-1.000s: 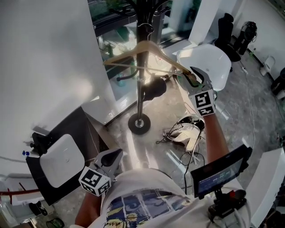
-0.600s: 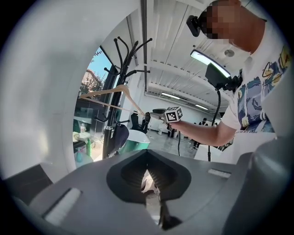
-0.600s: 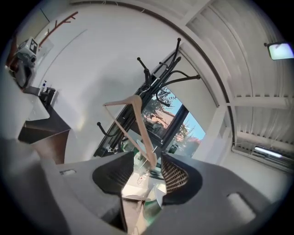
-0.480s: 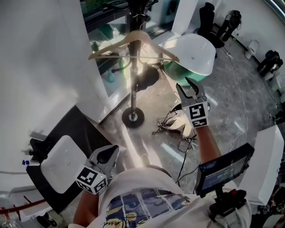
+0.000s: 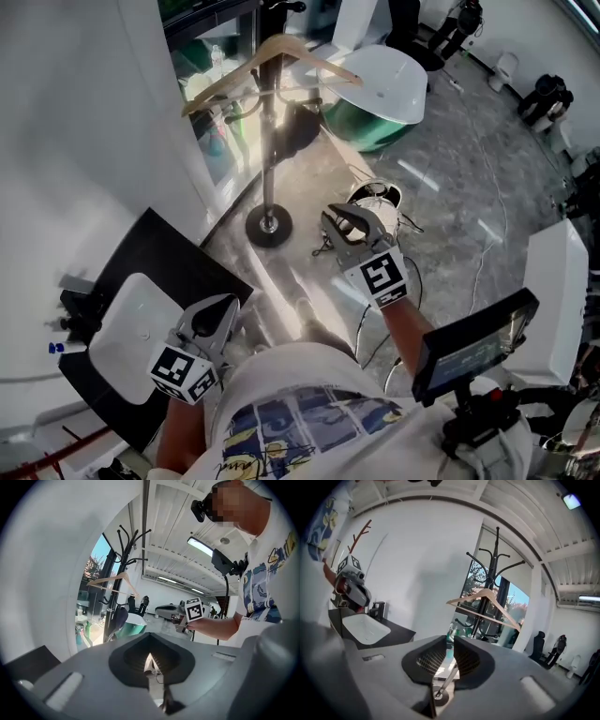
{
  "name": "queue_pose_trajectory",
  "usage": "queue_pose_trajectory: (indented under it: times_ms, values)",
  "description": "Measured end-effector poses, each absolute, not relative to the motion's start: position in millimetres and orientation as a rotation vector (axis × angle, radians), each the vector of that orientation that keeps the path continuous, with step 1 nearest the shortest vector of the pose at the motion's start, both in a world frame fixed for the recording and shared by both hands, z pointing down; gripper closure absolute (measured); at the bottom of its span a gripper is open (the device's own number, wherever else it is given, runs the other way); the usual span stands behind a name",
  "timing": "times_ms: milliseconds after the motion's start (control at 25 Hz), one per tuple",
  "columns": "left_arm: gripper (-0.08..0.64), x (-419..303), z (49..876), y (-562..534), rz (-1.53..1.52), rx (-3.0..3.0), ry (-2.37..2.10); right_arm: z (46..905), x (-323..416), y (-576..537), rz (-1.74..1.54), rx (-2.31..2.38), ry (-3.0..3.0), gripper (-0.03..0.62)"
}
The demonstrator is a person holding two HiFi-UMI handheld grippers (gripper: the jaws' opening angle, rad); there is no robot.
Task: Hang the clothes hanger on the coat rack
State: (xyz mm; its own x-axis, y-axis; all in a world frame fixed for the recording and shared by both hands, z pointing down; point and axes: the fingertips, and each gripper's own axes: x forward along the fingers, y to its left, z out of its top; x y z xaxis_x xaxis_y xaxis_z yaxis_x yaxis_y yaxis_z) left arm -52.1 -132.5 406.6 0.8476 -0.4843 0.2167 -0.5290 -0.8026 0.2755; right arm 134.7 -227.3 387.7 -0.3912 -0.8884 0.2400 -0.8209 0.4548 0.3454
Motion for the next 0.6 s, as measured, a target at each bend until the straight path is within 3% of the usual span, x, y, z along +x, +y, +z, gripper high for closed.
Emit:
queue_pose_trajectory:
  times_ms: [160,600]
  values:
    - [0.558,-60.8,407.6,-121.2,0.194,2.712,-0.719,395.0,102.0,-192.8,-0.178,1.426,-2.366,0.589]
    - [0.558,-67.8,403.9,-81.0,0.235,2.773,-0.612,410.8,41.0,-119.9,-0.079,1.300,-2.415,0.590]
